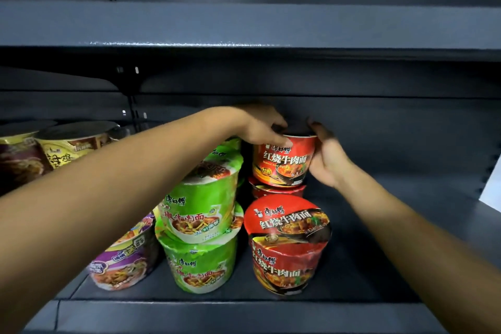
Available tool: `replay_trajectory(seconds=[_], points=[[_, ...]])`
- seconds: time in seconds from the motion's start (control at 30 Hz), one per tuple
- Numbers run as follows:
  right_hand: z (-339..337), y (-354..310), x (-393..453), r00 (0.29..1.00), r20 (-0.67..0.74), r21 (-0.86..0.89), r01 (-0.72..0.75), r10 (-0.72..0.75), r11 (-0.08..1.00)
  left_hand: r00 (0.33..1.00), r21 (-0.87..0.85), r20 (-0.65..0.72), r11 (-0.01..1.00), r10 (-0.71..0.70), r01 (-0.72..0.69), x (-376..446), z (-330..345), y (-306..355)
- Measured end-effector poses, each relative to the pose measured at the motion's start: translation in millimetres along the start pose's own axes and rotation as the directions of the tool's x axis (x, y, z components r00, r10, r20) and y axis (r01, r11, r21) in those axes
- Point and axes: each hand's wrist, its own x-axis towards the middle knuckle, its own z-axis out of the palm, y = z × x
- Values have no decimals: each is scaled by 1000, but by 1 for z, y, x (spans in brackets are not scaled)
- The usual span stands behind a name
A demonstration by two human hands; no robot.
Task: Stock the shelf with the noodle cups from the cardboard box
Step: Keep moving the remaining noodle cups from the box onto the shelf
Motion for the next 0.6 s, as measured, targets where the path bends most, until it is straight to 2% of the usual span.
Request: replay_trajectory(seconds=[0.1,0.27,0.6], points=[[-8,8,12,1000,-20,-41,6,-6,999,998,61,36,997,50,-52,9,8,1],[-16,15,23,998,-69,-58,4,-8,998,994,99,19,989,112,-113,17,15,3],[-16,19,30,998,-22,-113,50,-52,992,995,150,-30,984,98,-93,26,12,2]])
